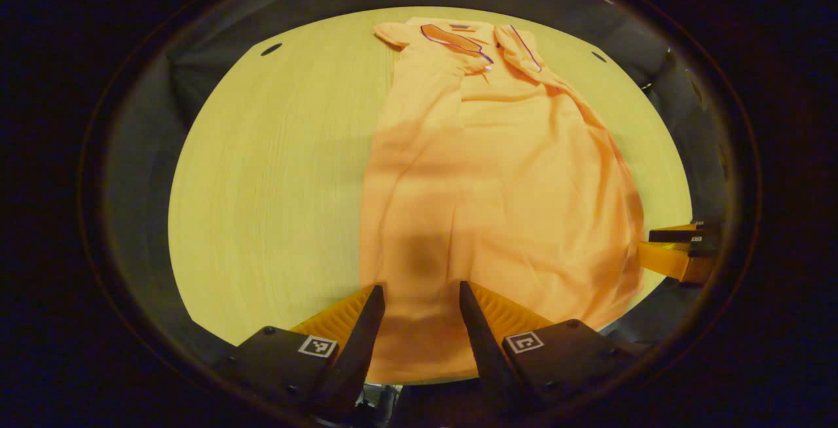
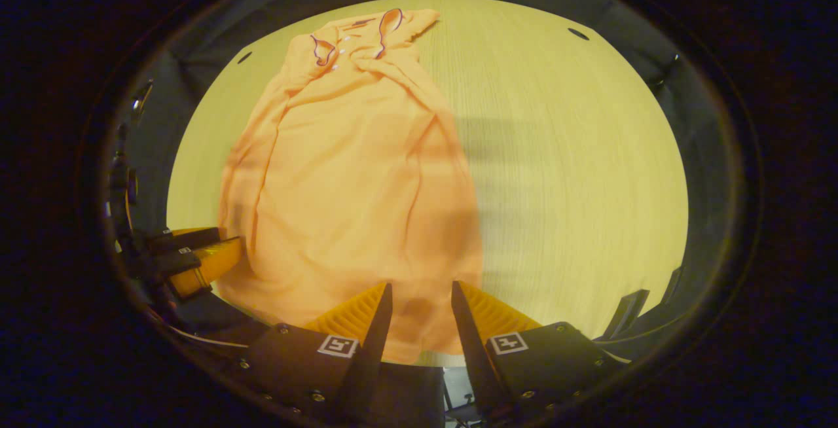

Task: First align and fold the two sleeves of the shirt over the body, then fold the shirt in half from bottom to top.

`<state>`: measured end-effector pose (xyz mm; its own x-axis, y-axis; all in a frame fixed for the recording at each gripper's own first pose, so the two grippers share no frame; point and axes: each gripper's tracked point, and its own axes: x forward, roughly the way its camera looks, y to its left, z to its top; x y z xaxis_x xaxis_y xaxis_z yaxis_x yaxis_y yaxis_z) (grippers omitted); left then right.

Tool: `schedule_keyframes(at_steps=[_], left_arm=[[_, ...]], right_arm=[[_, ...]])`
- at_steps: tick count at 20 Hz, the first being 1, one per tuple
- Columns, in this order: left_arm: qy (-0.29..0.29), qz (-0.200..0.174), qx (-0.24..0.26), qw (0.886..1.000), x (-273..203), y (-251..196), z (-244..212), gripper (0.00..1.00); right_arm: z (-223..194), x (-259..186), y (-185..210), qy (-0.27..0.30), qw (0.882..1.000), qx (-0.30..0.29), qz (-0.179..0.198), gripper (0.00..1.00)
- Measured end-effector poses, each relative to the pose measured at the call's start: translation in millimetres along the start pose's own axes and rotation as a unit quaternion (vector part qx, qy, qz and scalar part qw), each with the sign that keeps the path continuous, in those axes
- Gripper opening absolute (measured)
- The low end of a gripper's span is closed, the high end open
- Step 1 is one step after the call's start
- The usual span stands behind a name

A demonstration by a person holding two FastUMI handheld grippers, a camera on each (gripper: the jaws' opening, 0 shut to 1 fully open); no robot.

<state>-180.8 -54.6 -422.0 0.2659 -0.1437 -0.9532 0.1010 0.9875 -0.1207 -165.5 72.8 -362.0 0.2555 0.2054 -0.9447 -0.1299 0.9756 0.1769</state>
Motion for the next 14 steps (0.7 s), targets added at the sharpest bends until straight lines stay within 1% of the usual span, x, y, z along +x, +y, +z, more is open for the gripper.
schedule_keyframes(at_steps=[1, 3, 4, 5, 6, 7, 8, 10, 11, 12, 14], left_arm=[[0.009, 0.001, -0.004, 1.0, 1.2, -0.2, -8.5, 0.76], [0.028, 0.002, -0.009, 1.0, 1.8, 1.8, -21.4, 0.8], [0.024, 0.007, -0.007, 1.0, 2.0, 2.3, -19.1, 0.76], [0.024, 0.008, -0.003, 1.0, 2.1, 2.0, -20.5, 0.75], [0.024, 0.01, 0.001, 1.0, 2.4, 1.9, -20.1, 0.81], [0.028, 0.011, 0.001, 1.0, 1.8, 2.8, -20.4, 0.81], [0.031, 0.012, -0.004, 0.999, 1.8, 3.1, -20.4, 0.78], [0.045, 0.012, -0.015, 0.999, 2.9, 1.7, -20.5, 0.76], [0.053, 0.012, -0.015, 0.998, 3.2, 1.2, -20.9, 0.79], [0.057, 0.012, -0.012, 0.998, 3.9, 1.1, -20.1, 0.8], [0.061, 0.013, -0.012, 0.998, 3.4, 2.0, -20.2, 0.8]], right_arm=[[-4.4, 3.0, 1.2, 0.013, 1.0, -0.001, -0.003, 0.59], [-12.9, 8.8, 3.5, 0.03, 1.0, -0.004, -0.006, 0.59], [-17.1, 11.8, 3.3, 0.038, 0.999, -0.007, -0.009, 0.59], [-19.5, 14.1, 3.4, 0.043, 0.999, -0.012, -0.012, 0.59], [-23.0, 16.5, 1.8, 0.047, 0.999, -0.015, -0.016, 0.59], [-25.0, 18.4, 2.3, 0.056, 0.998, -0.016, -0.019, 0.6], [-22.0, 18.2, 2.5, 0.05, 0.998, -0.015, -0.022, 0.59], [-21.9, 20.4, 2.5, 0.057, 0.998, -0.01, -0.025, 0.59], [-22.1, 20.2, 2.5, 0.062, 0.998, -0.009, -0.027, 0.63], [-22.4, 20.4, 1.8, 0.066, 0.997, -0.01, -0.029, 0.64], [-24.3, 19.7, 1.2, 0.076, 0.996, -0.006, -0.037, 0.65]])
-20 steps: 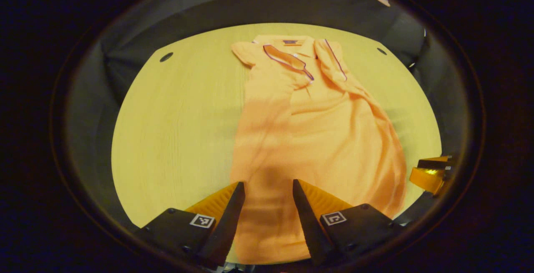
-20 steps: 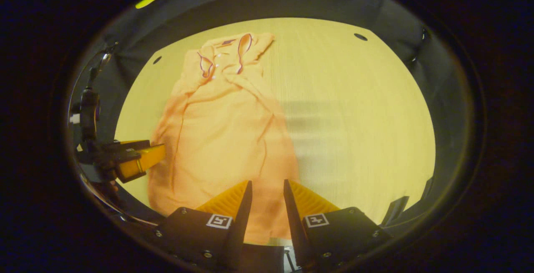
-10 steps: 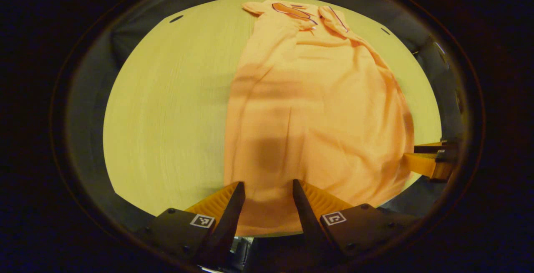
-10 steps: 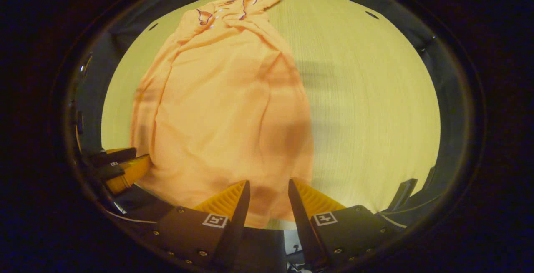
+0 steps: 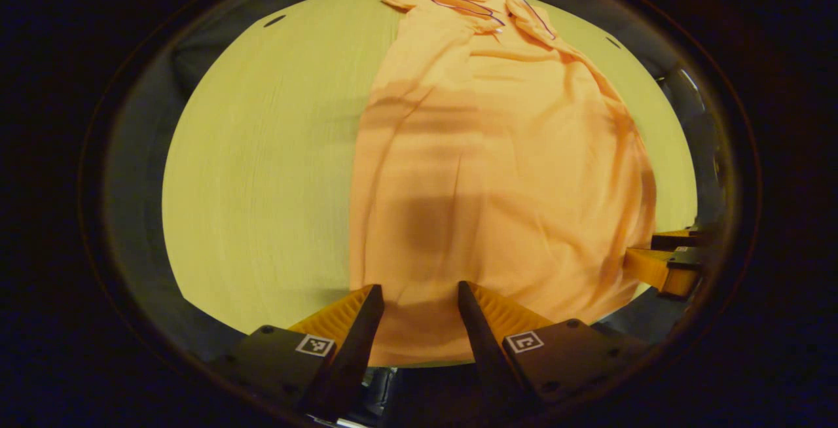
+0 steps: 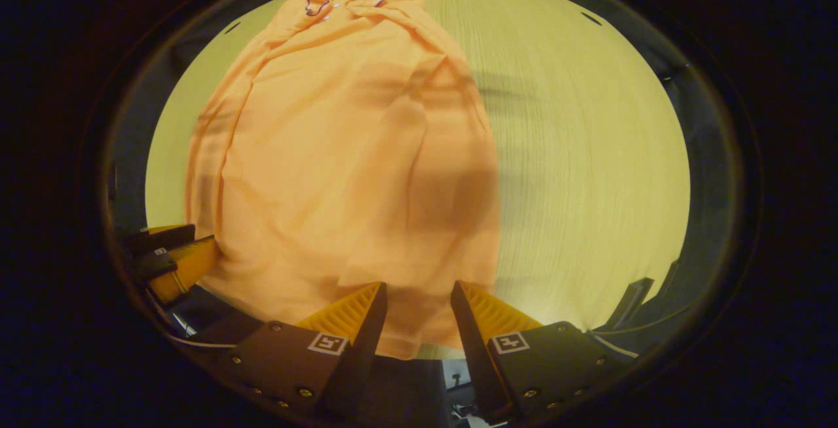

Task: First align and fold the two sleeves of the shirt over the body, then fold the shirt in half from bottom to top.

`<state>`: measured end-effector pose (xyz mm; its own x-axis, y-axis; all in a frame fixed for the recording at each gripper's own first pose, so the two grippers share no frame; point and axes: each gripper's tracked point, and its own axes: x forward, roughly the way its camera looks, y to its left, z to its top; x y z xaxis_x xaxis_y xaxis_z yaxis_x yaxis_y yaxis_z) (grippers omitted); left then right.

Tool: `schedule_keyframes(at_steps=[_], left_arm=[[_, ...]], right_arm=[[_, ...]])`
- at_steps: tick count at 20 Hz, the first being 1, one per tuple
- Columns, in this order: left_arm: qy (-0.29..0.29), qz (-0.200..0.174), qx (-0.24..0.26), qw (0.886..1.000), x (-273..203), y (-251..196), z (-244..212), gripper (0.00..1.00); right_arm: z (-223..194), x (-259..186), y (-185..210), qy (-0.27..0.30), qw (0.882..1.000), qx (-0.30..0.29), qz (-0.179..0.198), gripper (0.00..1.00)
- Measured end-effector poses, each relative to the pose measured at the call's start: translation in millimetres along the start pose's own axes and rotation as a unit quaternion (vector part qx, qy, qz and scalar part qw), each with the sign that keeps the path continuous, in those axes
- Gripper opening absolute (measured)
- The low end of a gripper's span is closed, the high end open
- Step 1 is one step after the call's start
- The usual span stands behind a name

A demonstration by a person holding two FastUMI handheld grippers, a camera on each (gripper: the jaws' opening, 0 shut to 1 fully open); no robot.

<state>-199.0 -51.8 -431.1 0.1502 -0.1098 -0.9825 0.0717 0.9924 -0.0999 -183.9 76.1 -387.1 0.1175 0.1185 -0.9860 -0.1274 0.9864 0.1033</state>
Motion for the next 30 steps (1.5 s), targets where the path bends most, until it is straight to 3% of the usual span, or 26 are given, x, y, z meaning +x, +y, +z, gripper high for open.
schedule_keyframes(at_steps=[3, 8, 10, 11, 12, 13, 14, 15, 17, 18, 19, 30], left_arm=[[0.002, 0.001, -0.004, 1.0, 1.0, -1.4, 2.3, 0.8], [0.006, 0.0, -0.004, 1.0, 1.3, -1.1, 3.0, 0.79], [0.002, -0.001, -0.005, 1.0, 2.5, -3.1, 7.1, 0.66], [0.003, -0.001, -0.001, 1.0, 2.1, -3.5, 6.7, 0.45], [0.002, -0.004, 0.002, 1.0, 2.1, -5.1, 8.3, 0.44], [-0.009, -0.007, -0.004, 1.0, 1.7, -6.2, 10.8, 0.26], [-0.008, -0.008, -0.008, 1.0, 0.8, -6.0, 9.5, 0.07], [-0.004, -0.009, -0.008, 1.0, 0.9, -5.7, 9.0, 0.11], [-0.01, -0.009, -0.011, 1.0, 1.0, -5.6, 10.5, 0.07], [-0.012, -0.009, -0.015, 1.0, 3.4, -5.7, 10.3, 0.11], [-0.015, -0.011, -0.017, 1.0, 1.3, -5.1, 10.6, 0.06], [-0.043, -0.031, -0.056, 0.997, -20.1, -3.5, 38.3, 0.06]], right_arm=[[3.1, -0.4, 3.9, -0.003, 1.0, 0.005, -0.004, 0.73], [2.5, 1.4, 3.9, 0.001, 1.0, 0.001, -0.004, 0.72], [4.0, 1.6, 3.8, 0.0, 1.0, 0.002, -0.003, 0.71], [5.4, 1.8, 5.4, -0.001, 1.0, 0.005, -0.001, 0.58], [4.8, 1.2, 5.6, -0.004, 1.0, 0.005, 0.002, 0.44], [6.1, 2.0, 7.4, -0.006, 1.0, 0.012, 0.004, 0.35], [4.8, 1.9, 7.1, -0.006, 1.0, 0.008, 0.006, 0.18], [4.7, 1.0, 6.3, -0.006, 1.0, 0.004, 0.007, 0.18], [11.5, 1.2, 7.5, -0.015, 1.0, 0.014, 0.011, 0.18], [6.8, 2.4, 8.0, -0.019, 1.0, 0.013, 0.015, 0.0], [7.0, 2.8, 7.5, -0.023, 1.0, 0.012, 0.017, 0.01], [20.7, -14.3, 2.6, -0.041, 0.997, 0.055, 0.045, 0.01]])
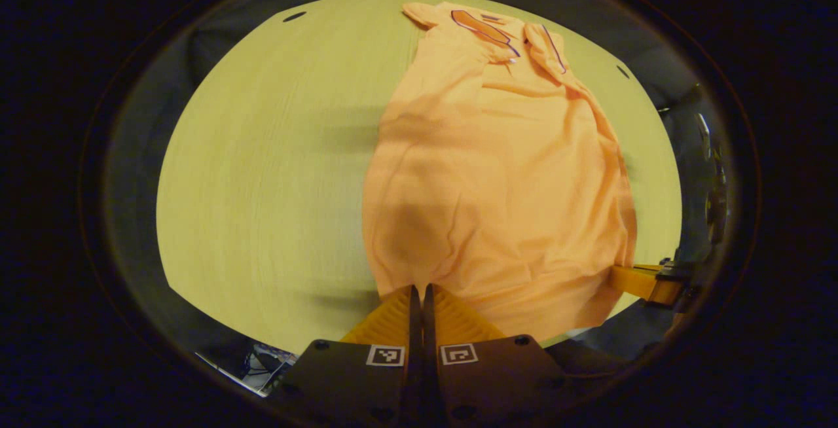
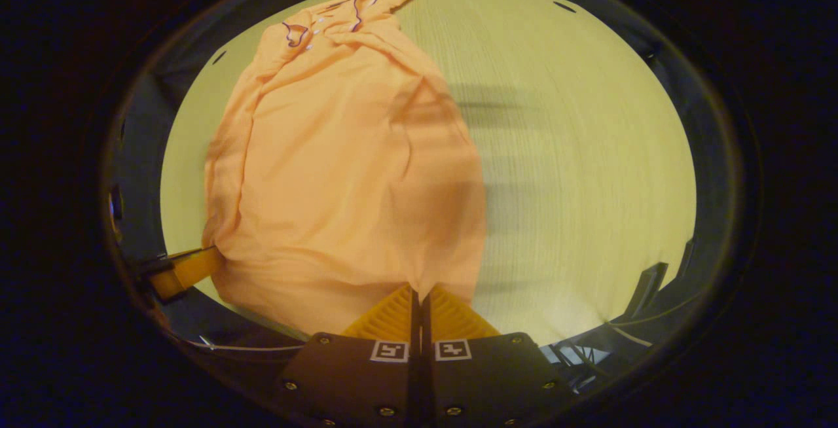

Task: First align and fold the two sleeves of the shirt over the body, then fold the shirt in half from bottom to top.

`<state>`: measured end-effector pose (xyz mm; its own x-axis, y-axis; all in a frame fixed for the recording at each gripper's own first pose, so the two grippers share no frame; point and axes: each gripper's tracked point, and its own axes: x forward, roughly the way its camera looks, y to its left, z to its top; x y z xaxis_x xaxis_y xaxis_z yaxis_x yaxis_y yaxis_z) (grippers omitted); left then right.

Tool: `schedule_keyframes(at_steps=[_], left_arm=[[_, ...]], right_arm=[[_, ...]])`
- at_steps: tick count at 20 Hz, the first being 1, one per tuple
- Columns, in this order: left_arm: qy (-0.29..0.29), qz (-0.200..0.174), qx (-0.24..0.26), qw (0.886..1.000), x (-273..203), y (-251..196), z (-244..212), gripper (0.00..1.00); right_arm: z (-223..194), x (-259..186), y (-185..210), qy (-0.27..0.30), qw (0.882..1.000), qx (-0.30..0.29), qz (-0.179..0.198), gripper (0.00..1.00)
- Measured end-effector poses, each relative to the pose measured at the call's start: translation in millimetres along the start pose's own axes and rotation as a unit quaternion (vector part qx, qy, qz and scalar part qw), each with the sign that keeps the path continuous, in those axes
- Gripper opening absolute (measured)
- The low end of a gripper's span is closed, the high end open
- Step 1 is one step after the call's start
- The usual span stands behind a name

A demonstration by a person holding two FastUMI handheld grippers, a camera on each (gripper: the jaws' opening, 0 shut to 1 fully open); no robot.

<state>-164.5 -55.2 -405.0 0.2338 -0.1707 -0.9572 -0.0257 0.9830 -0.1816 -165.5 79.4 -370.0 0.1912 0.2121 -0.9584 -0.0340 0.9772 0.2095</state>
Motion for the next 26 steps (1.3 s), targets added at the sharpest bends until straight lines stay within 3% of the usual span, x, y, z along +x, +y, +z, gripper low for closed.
schedule_keyframes(at_steps=[7, 8, 10, 17, 20, 22, 26], left_arm=[[-0.035, -0.007, -0.002, 0.999, -13.9, -3.0, 63.8, 0.06], [-0.04, -0.006, -0.002, 0.999, -13.8, -2.2, 73.8, 0.1], [-0.05, -0.007, -0.007, 0.999, -12.7, -2.8, 97.2, 0.06], [-0.102, -0.006, -0.004, 0.995, -19.5, -6.8, 201.7, 0.1], [-0.12, -0.004, 0.0, 0.993, -22.5, -8.6, 243.6, 0.06], [-0.131, -0.005, 0.0, 0.991, -21.3, -12.0, 269.1, 0.1], [-0.151, 0.001, -0.002, 0.988, -16.6, -15.0, 310.6, 0.05]], right_arm=[[68.2, -23.8, 1.3, -0.043, 0.999, -0.001, 0.01, 0.0], [80.4, -26.6, 2.0, -0.05, 0.999, -0.003, 0.011, 0.0], [107.1, -32.2, 4.5, -0.064, 0.998, -0.005, 0.013, 0.0], [205.9, -48.6, 17.6, -0.115, 0.993, -0.009, 0.022, 0.0], [248.7, -57.8, 20.2, -0.136, 0.99, -0.007, 0.026, 0.0], [275.3, -61.7, 21.3, -0.149, 0.989, -0.008, 0.025, 0.0], [319.3, -67.6, 24.0, -0.168, 0.985, -0.006, 0.029, 0.0]])
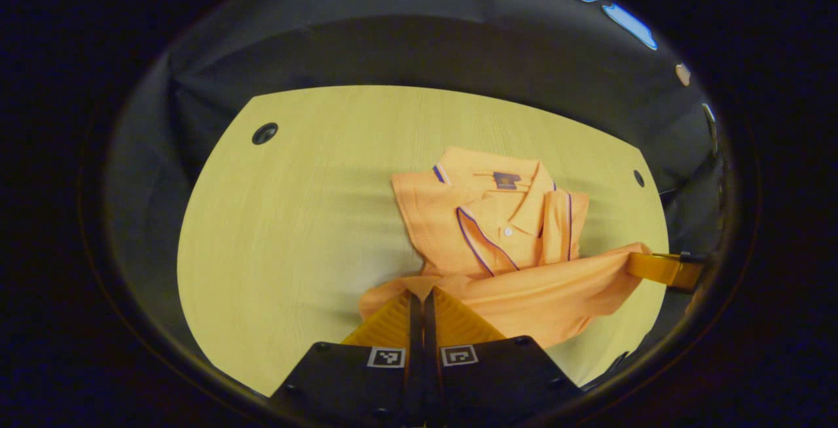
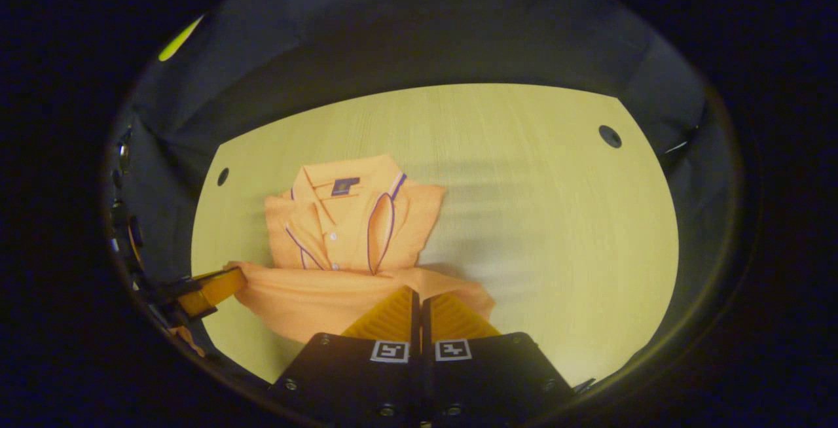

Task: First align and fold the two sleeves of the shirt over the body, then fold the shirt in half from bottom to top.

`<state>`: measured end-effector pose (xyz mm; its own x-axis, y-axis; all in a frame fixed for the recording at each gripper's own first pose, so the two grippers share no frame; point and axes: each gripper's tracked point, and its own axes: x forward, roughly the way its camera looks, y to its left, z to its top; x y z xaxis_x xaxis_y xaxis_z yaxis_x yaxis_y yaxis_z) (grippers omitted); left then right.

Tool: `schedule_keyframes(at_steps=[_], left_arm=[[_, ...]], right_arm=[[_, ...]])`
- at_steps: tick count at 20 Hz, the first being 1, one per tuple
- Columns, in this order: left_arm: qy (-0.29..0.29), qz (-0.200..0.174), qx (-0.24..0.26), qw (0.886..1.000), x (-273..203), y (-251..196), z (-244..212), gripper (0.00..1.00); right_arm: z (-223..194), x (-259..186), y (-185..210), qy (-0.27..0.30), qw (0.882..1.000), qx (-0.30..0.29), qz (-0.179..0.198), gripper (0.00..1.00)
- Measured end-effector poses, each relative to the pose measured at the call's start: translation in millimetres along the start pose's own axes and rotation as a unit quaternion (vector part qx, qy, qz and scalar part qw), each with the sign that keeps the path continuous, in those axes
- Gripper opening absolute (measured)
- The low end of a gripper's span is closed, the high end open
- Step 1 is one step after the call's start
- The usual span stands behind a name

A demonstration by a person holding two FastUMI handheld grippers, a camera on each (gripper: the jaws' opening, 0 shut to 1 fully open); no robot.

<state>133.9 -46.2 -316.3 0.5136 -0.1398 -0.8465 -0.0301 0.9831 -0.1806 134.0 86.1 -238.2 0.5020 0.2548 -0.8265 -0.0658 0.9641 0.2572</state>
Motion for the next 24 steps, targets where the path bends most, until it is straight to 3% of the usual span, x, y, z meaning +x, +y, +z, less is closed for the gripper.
schedule_keyframes(at_steps=[1, 2, 5, 6, 7, 10, 12, 19, 24], left_arm=[[-0.007, 0.001, -0.004, 1.0, 5.6, -1.2, 10.2, 0.1], [-0.014, 0.003, -0.005, 1.0, 9.5, -0.3, 18.7, 0.06], [-0.033, 0.005, -0.01, 0.999, 25.7, -1.1, 44.9, 0.1], [-0.042, 0.006, -0.01, 0.999, 31.2, -1.1, 54.1, 0.05], [-0.05, 0.008, -0.01, 0.999, 35.1, -0.6, 61.5, 0.1], [-0.093, 0.007, 0.006, 0.996, 48.7, -1.4, 90.9, 0.05], [-0.116, 0.013, 0.027, 0.993, 58.4, -2.4, 103.7, 0.05], [-0.204, 0.002, 0.034, 0.978, 84.3, -7.1, 143.5, 0.05], [-0.189, 0.002, 0.037, 0.981, 107.4, -9.4, 136.0, 0.09]], right_arm=[[9.8, 3.4, 0.7, -0.004, 1.0, 0.001, 0.0, 0.0], [17.3, 5.8, 0.6, -0.009, 1.0, 0.002, 0.0, 0.0], [44.0, 11.5, 0.9, -0.028, 1.0, 0.006, 0.0, 0.0], [50.8, 16.3, 1.1, -0.034, 0.999, 0.008, -0.001, 0.0], [60.0, 18.7, 1.8, -0.042, 0.999, 0.008, -0.003, 0.0], [89.1, 28.3, 1.2, -0.088, 0.996, 0.004, -0.011, 0.0], [108.1, 35.5, 2.7, -0.127, 0.992, 0.002, -0.015, 0.0], [154.9, 56.4, 2.5, -0.251, 0.965, -0.051, -0.053, 0.0], [142.1, 78.2, -6.7, -0.226, 0.97, -0.055, -0.07, 0.0]])
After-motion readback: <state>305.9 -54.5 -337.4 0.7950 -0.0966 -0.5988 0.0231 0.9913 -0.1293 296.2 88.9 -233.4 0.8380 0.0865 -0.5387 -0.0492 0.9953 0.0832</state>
